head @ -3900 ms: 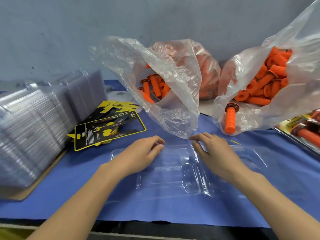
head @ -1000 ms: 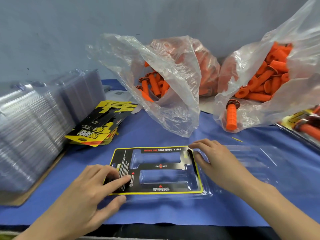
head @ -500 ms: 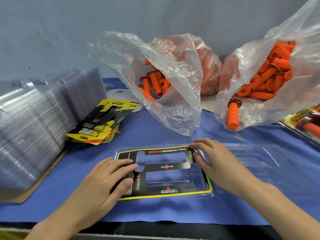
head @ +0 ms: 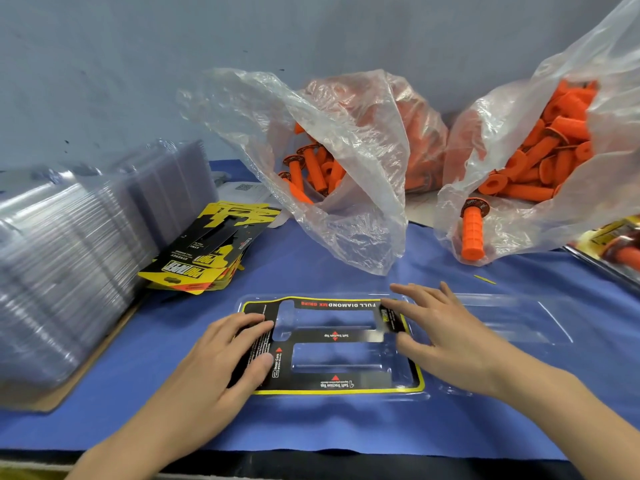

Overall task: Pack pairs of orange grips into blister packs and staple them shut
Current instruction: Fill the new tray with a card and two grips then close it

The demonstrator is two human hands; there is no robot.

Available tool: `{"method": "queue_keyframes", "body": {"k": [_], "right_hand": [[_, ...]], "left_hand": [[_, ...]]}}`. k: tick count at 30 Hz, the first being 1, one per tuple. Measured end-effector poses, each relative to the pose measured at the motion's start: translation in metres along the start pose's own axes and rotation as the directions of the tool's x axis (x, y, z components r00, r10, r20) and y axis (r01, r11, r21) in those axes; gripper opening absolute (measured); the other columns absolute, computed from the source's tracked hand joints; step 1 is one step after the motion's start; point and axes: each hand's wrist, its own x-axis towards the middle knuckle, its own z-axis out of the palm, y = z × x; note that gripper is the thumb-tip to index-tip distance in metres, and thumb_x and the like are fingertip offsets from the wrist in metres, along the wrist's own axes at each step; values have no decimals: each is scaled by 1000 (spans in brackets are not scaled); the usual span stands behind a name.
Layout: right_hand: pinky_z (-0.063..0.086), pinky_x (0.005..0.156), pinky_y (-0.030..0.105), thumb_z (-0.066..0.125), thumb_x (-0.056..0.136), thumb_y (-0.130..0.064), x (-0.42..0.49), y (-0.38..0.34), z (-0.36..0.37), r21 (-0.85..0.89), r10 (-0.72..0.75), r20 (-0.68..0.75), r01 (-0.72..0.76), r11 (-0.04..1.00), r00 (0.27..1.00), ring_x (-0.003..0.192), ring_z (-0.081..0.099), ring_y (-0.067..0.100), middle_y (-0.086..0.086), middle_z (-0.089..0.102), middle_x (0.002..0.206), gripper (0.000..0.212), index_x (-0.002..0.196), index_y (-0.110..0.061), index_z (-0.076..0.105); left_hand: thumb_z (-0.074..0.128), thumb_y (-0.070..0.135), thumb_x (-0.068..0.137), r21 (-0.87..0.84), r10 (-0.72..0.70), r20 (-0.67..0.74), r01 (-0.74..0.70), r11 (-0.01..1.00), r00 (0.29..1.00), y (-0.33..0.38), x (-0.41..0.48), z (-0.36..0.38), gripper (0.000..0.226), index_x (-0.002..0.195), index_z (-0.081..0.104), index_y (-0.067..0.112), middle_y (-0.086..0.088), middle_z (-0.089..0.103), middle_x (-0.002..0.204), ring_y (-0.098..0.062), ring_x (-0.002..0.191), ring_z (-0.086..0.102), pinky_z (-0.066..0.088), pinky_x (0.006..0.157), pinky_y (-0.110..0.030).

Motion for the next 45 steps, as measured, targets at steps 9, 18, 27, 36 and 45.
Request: {"method": "queue_keyframes", "body": {"k": [9,18,27,36,45], "right_hand": [[-10,121,27,25,91,-67,-3,-33,-11,7,-148,-140,150,989,979,148,1,-2,-20,14,161,68,153,-39,25],[-12,122,35,19,80,-87,18,-43,17,-155,-179,135,199,968,975,149,-21,8,-17,-18,162,92,153,-42,-12],[-18,119,34,2,78,-87,12,-37,17,-289,-170,152,209,934,974,148,-26,13,-10,-27,159,98,155,-30,-15],[-17,120,32,1,80,-85,12,-38,12,-195,-152,182,187,963,971,143,-31,5,-14,-29,158,96,153,-28,-20],[13,110,12,32,98,-59,36,-8,-49,128,-35,-304,78,989,952,144,21,3,-16,36,154,61,153,-32,31]], "left_hand": [[34,78,82,-12,104,47,-104,995,993,28,25,-11,71,144,35,44,35,21,146,12,139,15,19,110,-12],[38,86,77,17,75,220,-81,997,973,5,35,-6,88,152,20,43,32,10,157,13,144,-2,1,124,-30],[32,89,78,125,99,232,-131,983,968,-7,31,-3,86,149,5,48,41,-6,152,17,141,-11,-17,114,-14],[18,77,90,73,67,162,-79,994,984,-4,32,-4,65,148,23,48,43,11,148,17,141,4,5,123,-26],[37,59,97,-243,94,-221,-149,959,971,44,82,-30,46,133,52,37,27,49,135,-1,135,40,32,108,-19]]}}
